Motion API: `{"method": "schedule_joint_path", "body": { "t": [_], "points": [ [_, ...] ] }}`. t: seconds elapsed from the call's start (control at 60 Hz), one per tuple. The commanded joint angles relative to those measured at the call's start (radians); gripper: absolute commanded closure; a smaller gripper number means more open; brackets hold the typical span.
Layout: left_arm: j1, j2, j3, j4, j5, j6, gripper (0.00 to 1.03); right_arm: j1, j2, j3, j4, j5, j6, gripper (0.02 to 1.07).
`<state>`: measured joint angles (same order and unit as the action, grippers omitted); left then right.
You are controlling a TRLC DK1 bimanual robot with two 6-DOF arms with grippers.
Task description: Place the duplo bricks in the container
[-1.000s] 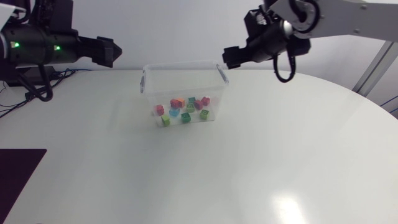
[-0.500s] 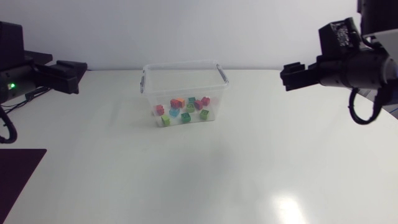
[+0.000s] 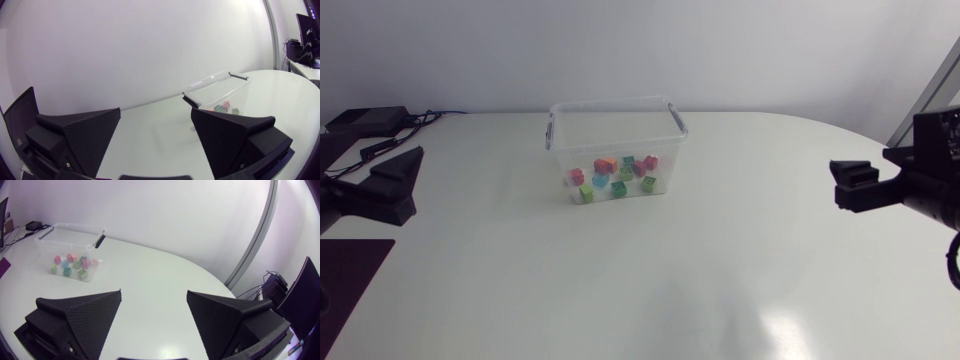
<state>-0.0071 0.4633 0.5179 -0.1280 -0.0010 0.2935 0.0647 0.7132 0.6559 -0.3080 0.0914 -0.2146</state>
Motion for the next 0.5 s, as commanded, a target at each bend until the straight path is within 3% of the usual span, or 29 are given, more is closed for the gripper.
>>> {"method": "schedule_joint_path", "body": {
  "t": [0.0, 0.25, 0.483],
  "points": [
    [0.015, -0.072, -0.068, 0.011, 0.001, 0.033, 0.05, -0.014, -0.055, -0.067, 0.014, 0.007, -0.035, 0.12],
    [0.028, -0.284, -0.185, -0.011, 0.001, 0.063, 0.05, -0.031, -0.223, -0.159, -0.007, 0.008, -0.059, 0.12],
    [0.023, -0.33, -0.269, 0.024, 0.001, -0.027, 0.05, -0.04, -0.347, -0.285, 0.073, -0.017, 0.01, 0.11]
  ]
}}
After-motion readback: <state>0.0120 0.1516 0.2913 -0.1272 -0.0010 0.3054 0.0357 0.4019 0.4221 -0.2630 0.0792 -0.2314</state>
